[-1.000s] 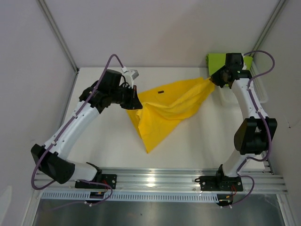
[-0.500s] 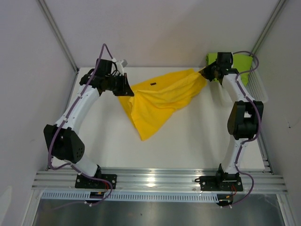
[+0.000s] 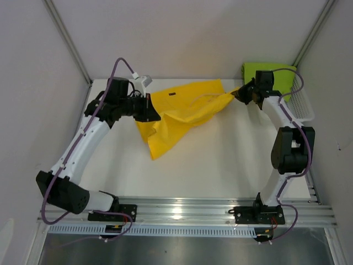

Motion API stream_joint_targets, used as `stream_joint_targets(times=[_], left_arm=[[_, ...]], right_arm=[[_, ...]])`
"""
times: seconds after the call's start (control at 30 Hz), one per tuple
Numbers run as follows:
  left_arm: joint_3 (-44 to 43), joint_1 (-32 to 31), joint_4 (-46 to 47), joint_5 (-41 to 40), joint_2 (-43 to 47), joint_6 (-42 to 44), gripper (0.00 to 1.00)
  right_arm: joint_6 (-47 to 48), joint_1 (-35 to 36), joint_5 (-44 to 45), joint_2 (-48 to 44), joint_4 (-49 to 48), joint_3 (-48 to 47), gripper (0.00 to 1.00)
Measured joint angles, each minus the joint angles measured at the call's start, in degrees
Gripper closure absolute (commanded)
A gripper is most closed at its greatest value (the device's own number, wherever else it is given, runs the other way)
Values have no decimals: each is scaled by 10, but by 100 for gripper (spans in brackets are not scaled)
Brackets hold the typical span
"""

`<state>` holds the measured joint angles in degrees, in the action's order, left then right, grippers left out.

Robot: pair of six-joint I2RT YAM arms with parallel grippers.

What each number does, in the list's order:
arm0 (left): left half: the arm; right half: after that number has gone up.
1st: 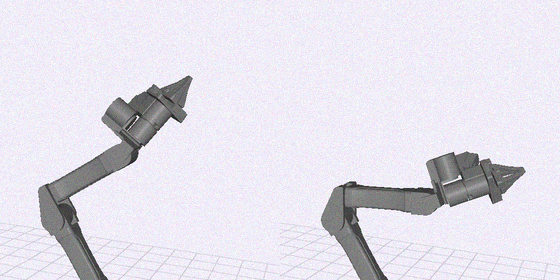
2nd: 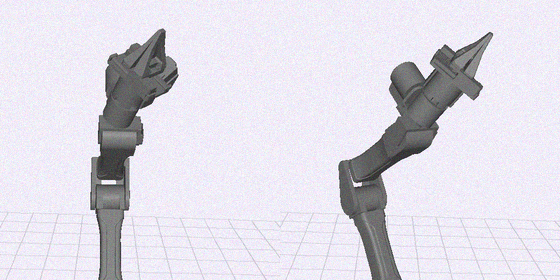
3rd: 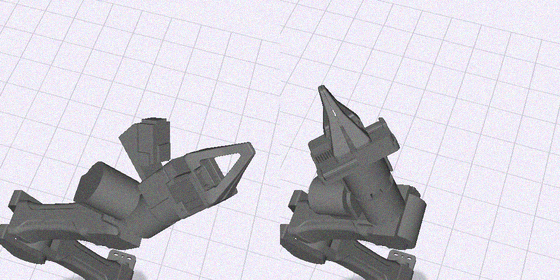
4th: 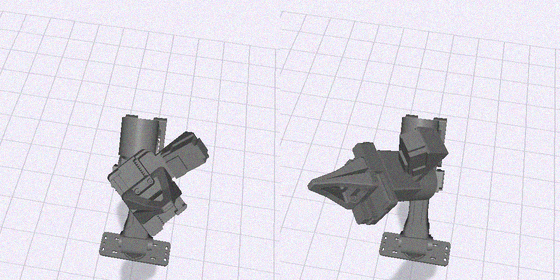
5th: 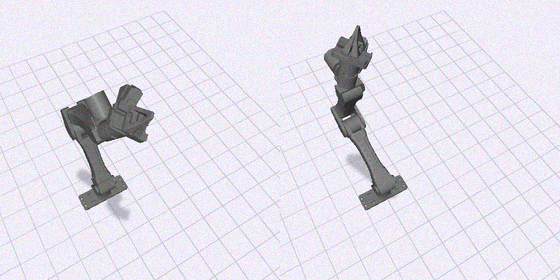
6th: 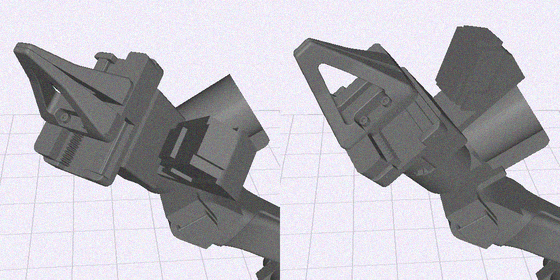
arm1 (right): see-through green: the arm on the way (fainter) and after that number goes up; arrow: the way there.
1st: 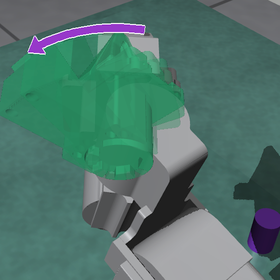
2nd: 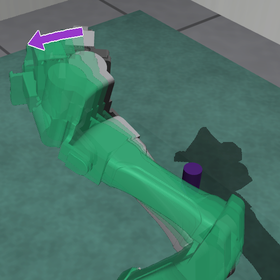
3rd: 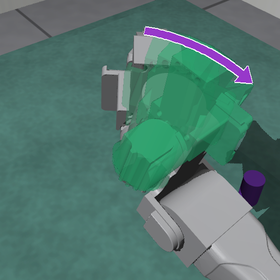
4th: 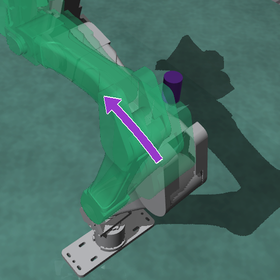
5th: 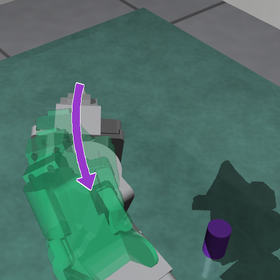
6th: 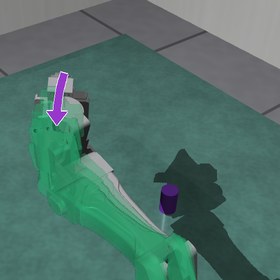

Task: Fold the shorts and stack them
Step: Fold the shorts

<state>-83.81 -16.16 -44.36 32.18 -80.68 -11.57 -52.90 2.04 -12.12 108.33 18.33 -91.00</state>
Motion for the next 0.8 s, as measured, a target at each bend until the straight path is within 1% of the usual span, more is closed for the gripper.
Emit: stream_joint_targets(times=[0.1, 0.27, 0.37, 0.5, 0.6, 0.7, 0.8], left_arm=[[50, -52, 1, 0, 64, -4, 100], [108, -127, -8, -8, 159, -26, 100], [119, -162, -14, -23, 209, -41, 100], [142, -201, -24, -41, 273, -65, 100], [156, -227, -35, -52, 313, -86, 100], [157, -244, -40, -56, 337, -101, 100], [155, -248, -45, -57, 339, -106, 100]], right_arm=[[2, 2, -2, -75, 3, 90, 100], [8, 3, -5, -250, 16, 227, 100], [14, 3, -8, -344, 30, 267, 100], [23, 4, -9, -445, 53, 315, 100], [34, 3, -7, -510, 95, 347, 100], [42, 1, -3, -565, 144, 370, 100], [46, -3, 10, -603, 194, 377, 100]])
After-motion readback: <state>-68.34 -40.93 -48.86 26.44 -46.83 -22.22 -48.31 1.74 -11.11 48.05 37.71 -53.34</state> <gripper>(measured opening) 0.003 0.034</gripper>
